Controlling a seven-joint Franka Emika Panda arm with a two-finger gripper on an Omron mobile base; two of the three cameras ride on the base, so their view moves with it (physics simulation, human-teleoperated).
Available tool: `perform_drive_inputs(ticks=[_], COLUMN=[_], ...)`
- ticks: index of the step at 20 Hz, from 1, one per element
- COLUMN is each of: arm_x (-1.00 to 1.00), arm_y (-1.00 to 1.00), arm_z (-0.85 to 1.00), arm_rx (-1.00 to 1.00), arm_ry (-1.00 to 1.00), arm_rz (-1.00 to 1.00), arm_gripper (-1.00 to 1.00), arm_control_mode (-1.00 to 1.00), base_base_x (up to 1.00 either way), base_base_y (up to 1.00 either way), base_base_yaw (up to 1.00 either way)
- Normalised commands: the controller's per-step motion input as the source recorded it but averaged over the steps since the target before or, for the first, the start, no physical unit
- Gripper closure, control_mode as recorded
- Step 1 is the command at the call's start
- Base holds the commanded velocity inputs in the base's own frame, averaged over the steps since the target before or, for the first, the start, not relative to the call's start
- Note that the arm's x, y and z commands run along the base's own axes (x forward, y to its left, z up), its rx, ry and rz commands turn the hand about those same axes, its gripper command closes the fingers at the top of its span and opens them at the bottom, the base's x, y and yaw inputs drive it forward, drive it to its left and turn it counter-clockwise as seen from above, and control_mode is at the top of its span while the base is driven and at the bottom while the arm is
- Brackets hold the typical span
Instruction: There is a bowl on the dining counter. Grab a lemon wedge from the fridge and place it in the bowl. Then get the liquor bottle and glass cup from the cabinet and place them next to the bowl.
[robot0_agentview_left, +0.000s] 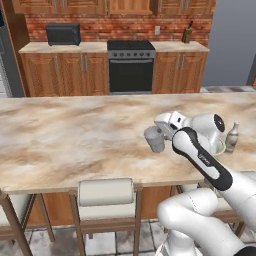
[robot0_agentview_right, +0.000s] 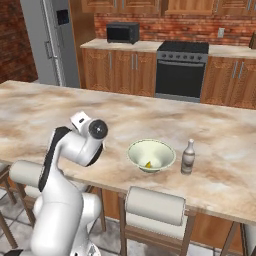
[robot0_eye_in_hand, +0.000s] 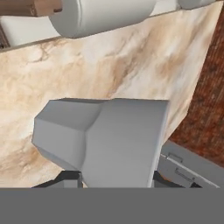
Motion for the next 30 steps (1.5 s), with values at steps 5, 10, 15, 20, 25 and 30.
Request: perform_drive_inputs(ticks=[5, 10, 15, 20, 25, 30], arm_x=[0.23, 0.28, 0.14, 0.05, 0.08, 0.25], arm_y=[0.00, -0.17, -0.35, -0.33, -0.17, 0.00], arm_z=[-0.23, -0.11, -0.08, -0.23, -0.29, -0.23], arm_rx=[0.00, 0.04, 0.13, 0.10, 0.04, 0.00], arm_ry=[-0.08, 0.01, 0.13, 0.08, 0.01, 0.00], arm_rz=[0.00, 0.02, 0.12, 0.12, 0.06, 0.00], arm_gripper=[1.00, 1.00, 1.00, 1.00, 1.00, 1.00], arm_control_mode=[-1.00, -1.00, -1.00, -1.00, -1.00, -1.00], base_base_x=[0.00, 0.00, 0.00, 0.00, 0.00, 0.00], base_base_y=[0.00, 0.00, 0.00, 0.00, 0.00, 0.00], base_base_yaw=[0.00, 0.00, 0.00, 0.00, 0.00, 0.00])
